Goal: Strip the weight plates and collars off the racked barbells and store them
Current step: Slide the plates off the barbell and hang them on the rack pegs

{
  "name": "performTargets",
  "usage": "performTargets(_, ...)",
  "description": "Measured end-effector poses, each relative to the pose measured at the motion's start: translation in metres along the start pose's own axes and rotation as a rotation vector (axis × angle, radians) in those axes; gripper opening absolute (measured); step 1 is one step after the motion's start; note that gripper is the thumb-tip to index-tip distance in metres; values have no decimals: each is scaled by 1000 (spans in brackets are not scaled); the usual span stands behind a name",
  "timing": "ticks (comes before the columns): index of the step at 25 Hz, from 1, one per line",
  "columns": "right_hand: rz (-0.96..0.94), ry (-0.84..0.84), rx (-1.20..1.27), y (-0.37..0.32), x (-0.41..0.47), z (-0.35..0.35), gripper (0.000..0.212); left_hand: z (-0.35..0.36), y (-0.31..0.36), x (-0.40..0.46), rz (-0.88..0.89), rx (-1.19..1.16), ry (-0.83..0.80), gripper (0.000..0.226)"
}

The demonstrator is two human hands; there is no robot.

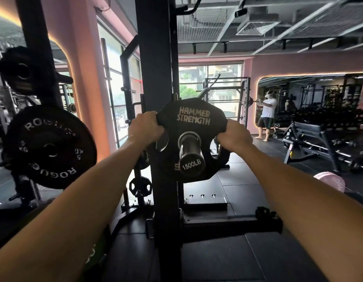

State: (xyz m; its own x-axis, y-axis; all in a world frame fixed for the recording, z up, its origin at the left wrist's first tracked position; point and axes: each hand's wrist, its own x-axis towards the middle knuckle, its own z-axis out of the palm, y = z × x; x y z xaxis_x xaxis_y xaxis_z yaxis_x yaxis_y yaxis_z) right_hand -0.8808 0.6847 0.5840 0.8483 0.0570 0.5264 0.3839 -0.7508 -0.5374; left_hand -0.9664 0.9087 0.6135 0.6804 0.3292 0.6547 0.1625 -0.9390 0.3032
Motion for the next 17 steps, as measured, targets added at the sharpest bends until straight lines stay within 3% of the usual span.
performTargets(13,-125,-82,-90,-46,-189,-137,8,-166,27,-176,3,92,-35,26)
performTargets(17,-172,-81,-93,-94,-219,-148,24,-214,0,-194,5,104,11,27)
